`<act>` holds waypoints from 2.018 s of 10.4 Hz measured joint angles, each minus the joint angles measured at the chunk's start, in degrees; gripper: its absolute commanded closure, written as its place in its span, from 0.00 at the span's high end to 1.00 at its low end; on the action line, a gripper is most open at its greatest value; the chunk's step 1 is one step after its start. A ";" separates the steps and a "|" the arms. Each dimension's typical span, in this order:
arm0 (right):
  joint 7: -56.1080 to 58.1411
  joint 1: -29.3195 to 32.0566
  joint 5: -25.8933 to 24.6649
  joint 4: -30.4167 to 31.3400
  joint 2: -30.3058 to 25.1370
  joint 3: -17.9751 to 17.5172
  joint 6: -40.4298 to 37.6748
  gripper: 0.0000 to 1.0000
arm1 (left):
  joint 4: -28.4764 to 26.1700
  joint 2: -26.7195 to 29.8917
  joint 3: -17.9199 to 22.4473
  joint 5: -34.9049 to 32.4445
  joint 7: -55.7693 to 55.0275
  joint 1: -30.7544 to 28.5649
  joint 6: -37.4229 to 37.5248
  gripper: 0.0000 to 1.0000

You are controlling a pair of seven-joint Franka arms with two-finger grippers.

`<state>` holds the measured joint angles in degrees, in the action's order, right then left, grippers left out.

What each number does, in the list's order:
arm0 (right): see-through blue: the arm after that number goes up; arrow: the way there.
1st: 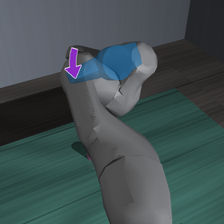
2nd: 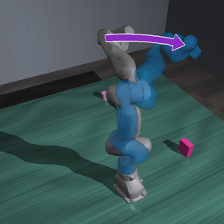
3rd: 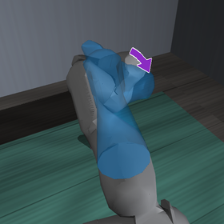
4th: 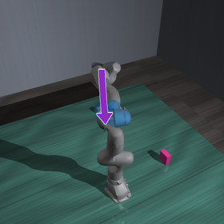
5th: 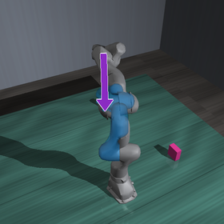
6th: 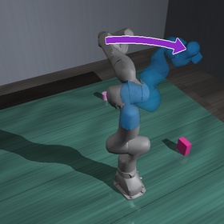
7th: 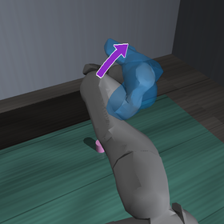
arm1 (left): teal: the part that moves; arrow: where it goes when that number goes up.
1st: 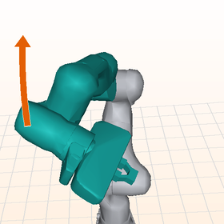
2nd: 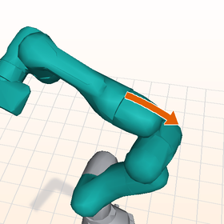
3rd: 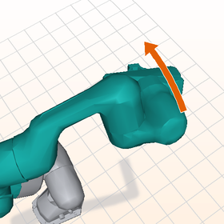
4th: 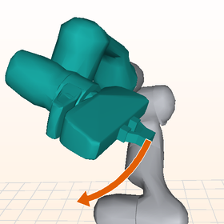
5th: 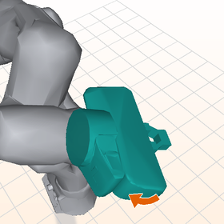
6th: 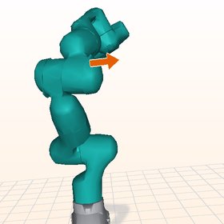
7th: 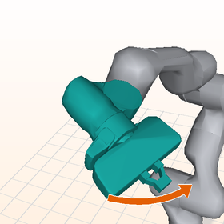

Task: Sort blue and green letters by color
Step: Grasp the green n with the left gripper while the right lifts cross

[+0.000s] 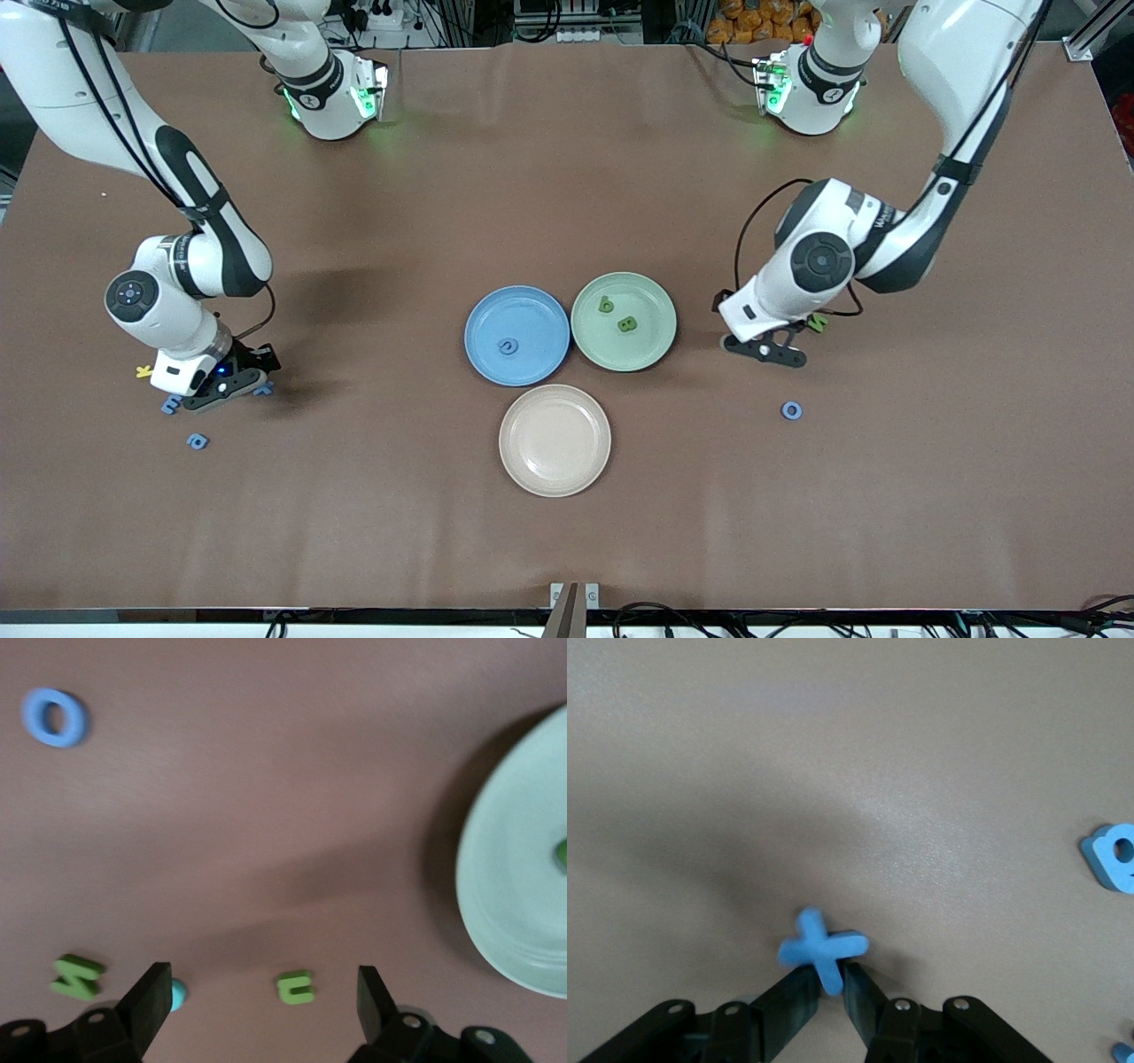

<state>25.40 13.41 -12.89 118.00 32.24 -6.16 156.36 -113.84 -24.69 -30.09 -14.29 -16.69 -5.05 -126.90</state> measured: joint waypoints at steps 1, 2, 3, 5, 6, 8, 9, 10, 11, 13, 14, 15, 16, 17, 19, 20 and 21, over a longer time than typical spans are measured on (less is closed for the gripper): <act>-0.01 0.05 0.00 0.25 0.16 0.01 0.79 0.22 | -3.32 0.38 -0.37 0.00 -0.16 0.14 -3.74 0.84; -0.01 0.06 0.00 0.34 0.46 0.02 1.34 0.22 | -5.99 0.46 -0.40 0.00 -0.34 0.12 -6.73 0.79; -0.01 0.07 0.00 0.35 0.81 0.04 1.82 0.22 | -8.16 0.46 -0.39 0.00 -1.25 0.02 -8.69 0.75; -0.01 0.06 0.00 0.36 1.30 0.05 2.51 0.21 | -10.29 0.50 -0.45 0.00 -5.89 0.15 -9.71 0.75; -0.01 0.06 0.00 0.37 1.39 0.05 2.62 0.19 | -10.78 0.51 -0.49 0.00 -8.25 0.33 -9.77 0.74; -0.02 0.06 0.02 0.38 1.49 0.04 2.72 0.13 | -11.61 0.46 -0.49 0.00 -10.34 0.45 -9.78 0.72; -0.03 0.06 0.03 0.39 1.50 0.03 2.72 0.13 | -12.02 0.29 -0.46 0.00 -11.09 0.33 -10.22 0.72; -0.03 0.05 0.03 0.39 1.53 0.00 2.72 0.13 | -12.46 -0.07 -0.44 0.00 -12.06 0.24 -10.87 0.72; -0.06 0.05 0.04 0.39 1.55 -0.02 2.72 0.12 | -12.97 -0.54 -0.42 0.00 -12.63 0.23 -11.89 0.73; -0.06 0.05 0.04 0.39 1.56 -0.02 2.74 0.12 | -13.93 -1.21 -0.28 0.00 -12.76 0.22 -13.54 0.72; -0.06 0.05 0.04 0.39 1.57 -0.02 2.74 0.12 | -14.08 -1.28 -0.25 0.00 -12.76 0.20 -13.67 0.72; -0.06 0.05 0.04 0.39 1.57 -0.02 2.74 0.11 | -14.09 -1.28 -0.25 0.00 -12.76 0.20 -13.70 0.73; -0.07 0.05 0.05 0.39 1.57 -0.02 2.76 0.10 | -14.10 -1.28 -0.25 -0.33 -12.76 0.12 -13.70 0.72; -0.07 0.05 0.05 0.39 1.57 -0.01 2.77 0.08 | -14.18 -1.28 -0.23 -0.62 -12.76 -0.08 -13.70 0.72; -0.14 0.06 0.09 0.22 1.55 -0.01 2.78 0.05 | -14.37 -1.28 -0.20 -1.06 -12.76 -0.33 -13.70 0.72; -0.45 0.06 0.11 0.00 1.38 -0.03 2.48 0.05 | -14.43 -1.28 -0.19 -1.14 -12.76 -0.36 -13.70 0.71; -0.64 0.06 0.13 -0.44 1.14 -0.04 1.55 0.05 | -14.48 -1.28 -0.17 -1.54 -12.76 -0.53 -13.70 0.66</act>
<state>24.77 13.47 -12.76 117.56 33.38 -6.21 157.92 -128.32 -25.97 -30.26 -15.83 -29.44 -5.58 -140.61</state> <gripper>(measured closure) 0.947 0.282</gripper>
